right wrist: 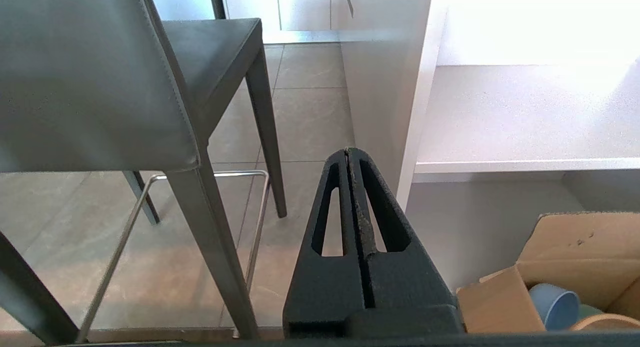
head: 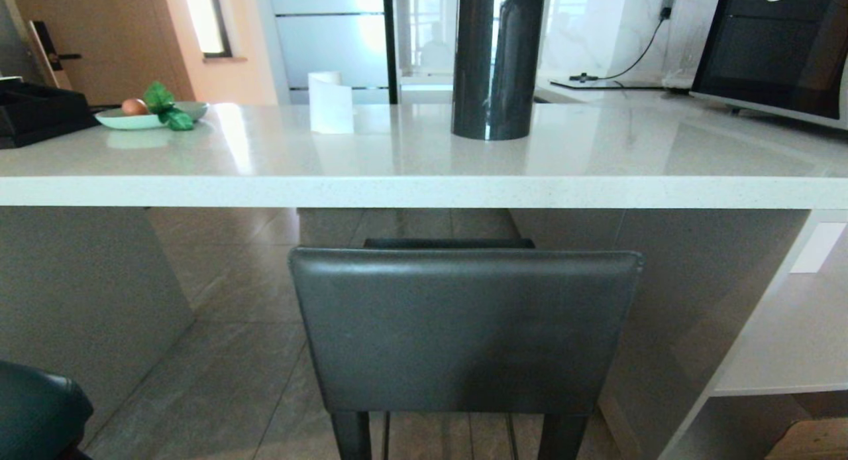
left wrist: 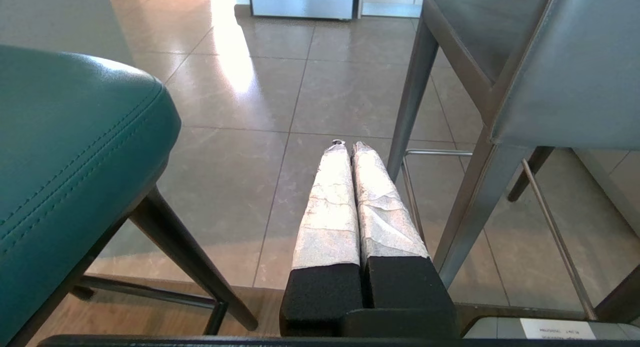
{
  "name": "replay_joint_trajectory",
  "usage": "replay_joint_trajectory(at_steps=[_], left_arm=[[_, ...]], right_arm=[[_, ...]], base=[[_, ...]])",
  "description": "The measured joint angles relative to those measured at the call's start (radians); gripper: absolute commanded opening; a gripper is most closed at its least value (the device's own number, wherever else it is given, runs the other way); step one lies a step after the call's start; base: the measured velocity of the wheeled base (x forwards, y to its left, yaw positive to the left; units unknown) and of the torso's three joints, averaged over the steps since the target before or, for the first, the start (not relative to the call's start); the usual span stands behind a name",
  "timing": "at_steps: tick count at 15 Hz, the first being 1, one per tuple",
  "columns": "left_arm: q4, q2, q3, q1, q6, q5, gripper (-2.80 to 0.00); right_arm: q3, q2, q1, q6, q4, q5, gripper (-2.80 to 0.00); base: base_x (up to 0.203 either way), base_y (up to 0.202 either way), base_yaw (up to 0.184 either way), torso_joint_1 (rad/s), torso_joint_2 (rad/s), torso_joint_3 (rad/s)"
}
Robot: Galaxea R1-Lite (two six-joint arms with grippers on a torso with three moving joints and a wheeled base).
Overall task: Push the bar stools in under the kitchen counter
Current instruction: Pull the gray chair out from under the dining table
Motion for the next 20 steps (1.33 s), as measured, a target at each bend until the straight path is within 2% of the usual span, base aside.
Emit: replay_joint_trajectory(at_steps=[1, 2, 6, 9, 10, 20], left_arm=[[0.000, 0.000, 0.000, 0.000, -0.001, 0.000, 0.00], [0.000, 0.000, 0.000, 0.001, -0.001, 0.000, 0.00], [-0.001, 0.000, 0.001, 0.000, 0.000, 0.000, 0.00], [-0.002, 0.000, 0.001, -0.001, -0.003, 0.000, 0.00], [-0.002, 0.000, 0.001, -0.001, -0.003, 0.000, 0.00], [-0.001, 0.000, 0.000, 0.002, -0.004, 0.001, 0.00]], right_arm=[[0.000, 0.000, 0.000, -0.012, 0.000, 0.001, -2.80], [0.000, 0.000, 0.000, -0.028, 0.001, 0.004, 0.00], [0.000, 0.000, 0.000, -0.101, 0.003, 0.039, 0.00], [0.000, 0.000, 0.000, -0.008, 0.001, -0.001, 0.00], [0.000, 0.000, 0.000, 0.000, 0.001, -0.003, 0.00], [0.000, 0.000, 0.000, 0.003, -0.002, -0.003, 0.00]], base=[[0.000, 0.000, 0.000, 0.000, 0.00, 0.000], [0.000, 0.000, 0.000, 0.000, 0.00, 0.000], [0.000, 0.000, 0.000, 0.000, 0.00, 0.000], [0.000, 0.000, 0.000, 0.000, 0.00, 0.000], [0.000, 0.000, 0.000, 0.000, 0.00, 0.000], [0.000, 0.000, 0.000, 0.000, 0.00, 0.000]])
